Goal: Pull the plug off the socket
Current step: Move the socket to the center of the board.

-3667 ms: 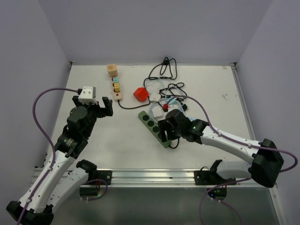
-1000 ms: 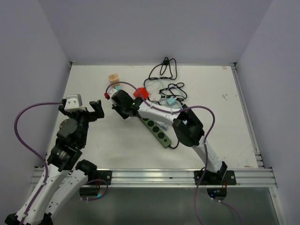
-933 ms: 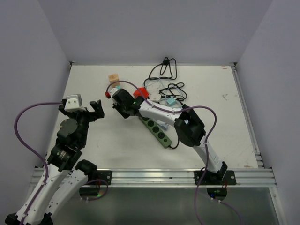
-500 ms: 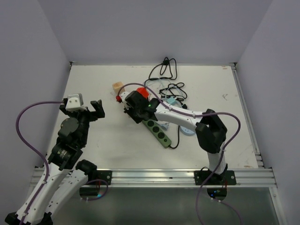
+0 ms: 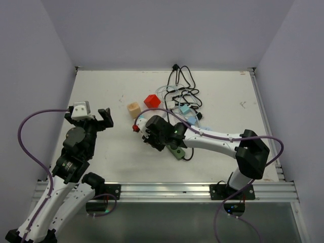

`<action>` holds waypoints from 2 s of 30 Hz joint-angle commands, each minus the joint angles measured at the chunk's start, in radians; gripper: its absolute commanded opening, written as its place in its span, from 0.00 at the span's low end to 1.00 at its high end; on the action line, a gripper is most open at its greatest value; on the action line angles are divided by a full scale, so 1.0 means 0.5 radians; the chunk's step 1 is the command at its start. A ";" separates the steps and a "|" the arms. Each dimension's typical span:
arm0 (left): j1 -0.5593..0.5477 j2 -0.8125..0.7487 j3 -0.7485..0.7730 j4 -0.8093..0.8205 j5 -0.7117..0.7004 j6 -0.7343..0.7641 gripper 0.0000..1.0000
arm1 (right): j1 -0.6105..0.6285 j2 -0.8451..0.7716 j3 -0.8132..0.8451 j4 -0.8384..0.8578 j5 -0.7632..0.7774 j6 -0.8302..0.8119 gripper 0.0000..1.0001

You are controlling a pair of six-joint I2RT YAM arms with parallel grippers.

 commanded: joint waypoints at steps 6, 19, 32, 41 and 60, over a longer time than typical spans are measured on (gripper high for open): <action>-0.006 0.016 0.004 0.026 -0.016 0.011 1.00 | 0.153 -0.113 -0.193 0.096 -0.138 -0.010 0.00; -0.006 0.041 0.001 0.029 0.018 0.005 1.00 | 0.252 -0.248 -0.475 0.142 -0.276 -0.004 0.00; -0.006 0.078 0.004 0.029 0.049 0.011 0.99 | 0.264 -0.248 -0.714 0.335 -0.353 0.106 0.40; -0.006 0.108 0.004 0.026 0.067 0.008 0.99 | 0.264 -0.515 -0.800 0.381 -0.145 0.244 0.61; -0.006 0.154 0.007 0.032 0.159 -0.032 1.00 | 0.169 -0.159 -0.386 0.556 0.525 0.619 0.61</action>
